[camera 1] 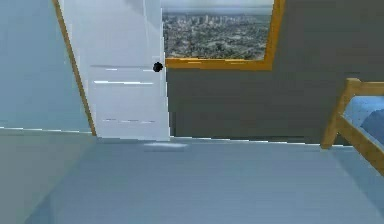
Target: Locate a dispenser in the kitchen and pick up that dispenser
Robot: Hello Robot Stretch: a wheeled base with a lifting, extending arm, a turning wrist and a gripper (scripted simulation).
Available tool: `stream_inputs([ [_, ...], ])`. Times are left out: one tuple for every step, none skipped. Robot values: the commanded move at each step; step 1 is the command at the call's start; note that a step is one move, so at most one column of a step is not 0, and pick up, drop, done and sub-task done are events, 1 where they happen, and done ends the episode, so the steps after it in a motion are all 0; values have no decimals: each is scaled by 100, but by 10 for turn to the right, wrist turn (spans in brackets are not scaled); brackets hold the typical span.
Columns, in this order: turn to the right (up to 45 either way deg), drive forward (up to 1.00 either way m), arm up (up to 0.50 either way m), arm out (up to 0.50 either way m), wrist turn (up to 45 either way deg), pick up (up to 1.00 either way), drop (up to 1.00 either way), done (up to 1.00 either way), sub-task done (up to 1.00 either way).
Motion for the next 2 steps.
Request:
stream_inputs([
  [0, 45, 0, 0, 0, 0, 0, 0, 0],
  [-330, 0, 0, 0, 0, 0, 0, 0, 0],
])
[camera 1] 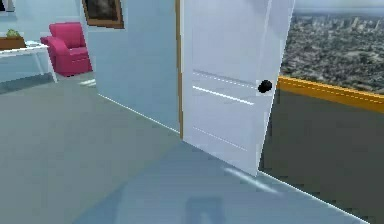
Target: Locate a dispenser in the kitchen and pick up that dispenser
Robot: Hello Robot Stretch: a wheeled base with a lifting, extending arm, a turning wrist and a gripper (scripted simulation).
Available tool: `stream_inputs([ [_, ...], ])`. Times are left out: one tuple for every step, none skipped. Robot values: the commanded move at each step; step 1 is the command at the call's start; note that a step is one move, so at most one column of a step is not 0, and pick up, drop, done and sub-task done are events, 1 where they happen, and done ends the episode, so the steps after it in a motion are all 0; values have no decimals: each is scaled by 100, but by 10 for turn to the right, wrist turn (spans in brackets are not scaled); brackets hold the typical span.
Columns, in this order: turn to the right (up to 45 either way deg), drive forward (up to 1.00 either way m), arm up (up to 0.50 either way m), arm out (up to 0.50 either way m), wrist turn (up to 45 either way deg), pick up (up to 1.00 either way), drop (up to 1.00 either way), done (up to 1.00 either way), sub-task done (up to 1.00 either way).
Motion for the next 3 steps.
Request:
stream_inputs([
  [0, 35, 0, 0, 0, 0, 0, 0, 0],
  [-450, 0, 0, 0, 0, 0, 0, 0, 0],
  [-30, 0, 0, 0, 0, 0, 0, 0, 0],
])
